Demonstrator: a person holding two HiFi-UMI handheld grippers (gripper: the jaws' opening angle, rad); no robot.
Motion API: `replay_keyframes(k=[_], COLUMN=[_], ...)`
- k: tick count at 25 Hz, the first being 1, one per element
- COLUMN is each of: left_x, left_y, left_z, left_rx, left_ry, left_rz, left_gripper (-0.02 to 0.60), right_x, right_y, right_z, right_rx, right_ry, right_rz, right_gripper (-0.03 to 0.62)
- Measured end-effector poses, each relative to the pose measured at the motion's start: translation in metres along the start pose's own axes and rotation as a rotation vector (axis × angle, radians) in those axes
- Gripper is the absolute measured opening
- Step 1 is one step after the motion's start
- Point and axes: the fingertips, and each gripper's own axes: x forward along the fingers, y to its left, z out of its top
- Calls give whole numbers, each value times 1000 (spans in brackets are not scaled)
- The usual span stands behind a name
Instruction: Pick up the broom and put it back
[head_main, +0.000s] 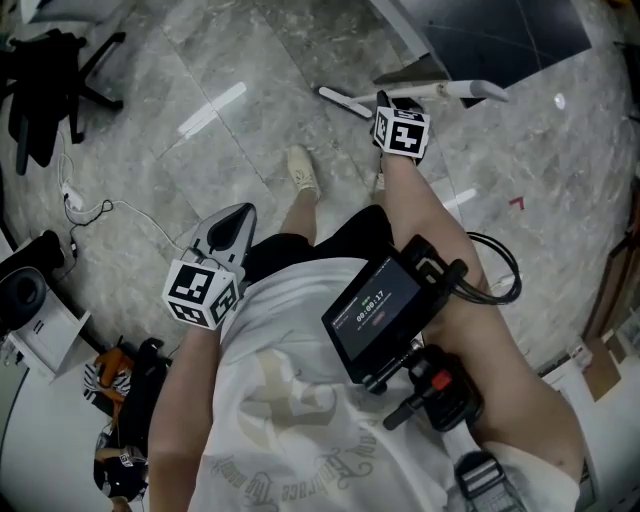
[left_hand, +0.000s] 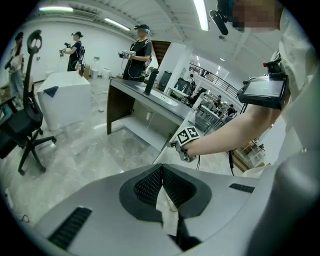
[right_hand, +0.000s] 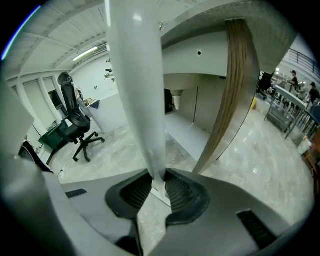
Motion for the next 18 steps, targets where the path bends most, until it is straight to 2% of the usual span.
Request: replay_keyframes(k=[8,18], left_x=[5,6], left_y=[-5,-3], left_z=[0,-1], left_rx=[2,-13], left_ry=[12,17], left_rz=[2,9], left_gripper=[12,12], right_x=[9,15], right_y=[-26,-36], right_z=[12,20], right_rx=[61,108], right_ry=[-9,-24], right_rz=[-35,-43], right_gripper=[95,95])
